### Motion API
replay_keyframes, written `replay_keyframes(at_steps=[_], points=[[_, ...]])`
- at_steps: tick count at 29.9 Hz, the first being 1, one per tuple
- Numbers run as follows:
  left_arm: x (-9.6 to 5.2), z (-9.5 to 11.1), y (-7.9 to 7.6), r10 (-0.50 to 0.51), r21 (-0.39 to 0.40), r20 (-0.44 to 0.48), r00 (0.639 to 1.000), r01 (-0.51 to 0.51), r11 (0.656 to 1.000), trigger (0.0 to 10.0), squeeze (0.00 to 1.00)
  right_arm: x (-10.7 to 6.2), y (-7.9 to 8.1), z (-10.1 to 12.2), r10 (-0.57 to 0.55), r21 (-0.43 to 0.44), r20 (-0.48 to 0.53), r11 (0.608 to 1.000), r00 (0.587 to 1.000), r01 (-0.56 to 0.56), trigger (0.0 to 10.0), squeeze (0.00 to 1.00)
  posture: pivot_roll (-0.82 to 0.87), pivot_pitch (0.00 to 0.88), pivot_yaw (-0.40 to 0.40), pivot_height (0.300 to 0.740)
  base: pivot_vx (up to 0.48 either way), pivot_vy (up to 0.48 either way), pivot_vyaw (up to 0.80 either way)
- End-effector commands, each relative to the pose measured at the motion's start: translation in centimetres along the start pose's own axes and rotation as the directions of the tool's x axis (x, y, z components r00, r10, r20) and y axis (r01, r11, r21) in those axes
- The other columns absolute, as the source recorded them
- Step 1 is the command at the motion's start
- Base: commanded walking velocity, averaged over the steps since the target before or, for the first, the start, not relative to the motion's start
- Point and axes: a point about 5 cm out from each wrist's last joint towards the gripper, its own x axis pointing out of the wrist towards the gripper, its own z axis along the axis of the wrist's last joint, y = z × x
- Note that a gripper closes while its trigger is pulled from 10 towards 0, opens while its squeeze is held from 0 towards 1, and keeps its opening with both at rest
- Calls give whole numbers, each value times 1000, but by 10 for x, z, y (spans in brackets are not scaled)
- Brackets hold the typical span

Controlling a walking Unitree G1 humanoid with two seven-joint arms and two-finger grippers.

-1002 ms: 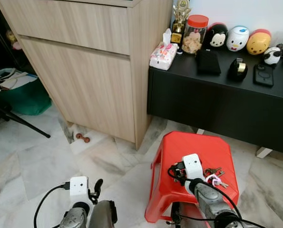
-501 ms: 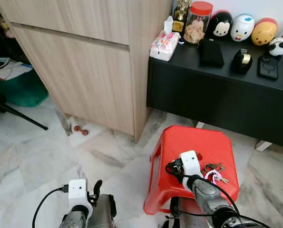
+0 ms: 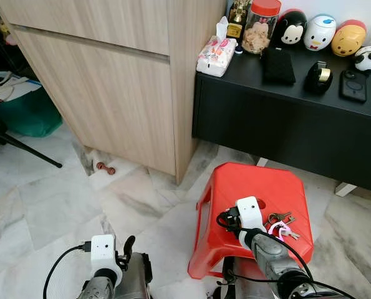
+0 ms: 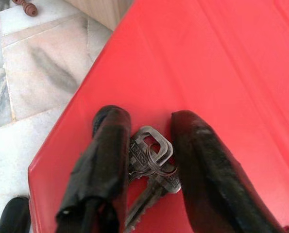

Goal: Hang keys on a hook

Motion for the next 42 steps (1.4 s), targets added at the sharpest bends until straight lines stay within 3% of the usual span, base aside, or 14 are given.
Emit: replay_keyframes(at_steps=[1,19,28,37,38,39,40,42], points=[[-3,-7,1,0,7,-41,999,0,1000,10000,0,-3,-3,-11,-22,24,-45,999,999,23,0,0,139,188,-26,596,0,0,0],[7,1,2,5,17,-53,999,-4,1000,10000,0,1,-10,15,-65,84,78,995,995,58,0,0,134,146,-16,596,0,0,0],[10,4,1,3,22,-55,998,-1,1000,10000,0,-1,-12,14,-78,113,105,991,991,66,0,0,132,135,-14,596,0,0,0],[11,4,2,6,22,-55,998,-5,1000,10000,0,-7,-26,40,-153,174,306,979,940,102,0,0,122,126,-16,596,0,0,0],[11,4,1,6,21,-56,998,-5,1000,10000,0,-8,-27,41,-157,180,319,978,935,103,1608,0,120,125,-17,596,0,0,0],[11,4,1,6,21,-56,998,-5,1000,10000,0,-8,-27,41,-157,180,319,978,935,103,1608,0,120,125,-17,596,0,0,0],[12,4,0,4,20,-54,999,-3,1000,10000,0,-10,-28,43,-169,187,350,976,921,108,10000,0,119,124,-19,596,0,0,0],[12,4,-1,4,15,-51,999,-3,1000,10000,0,-12,-29,44,-177,197,374,974,911,109,10000,0,119,124,-19,596,0,0,0]])
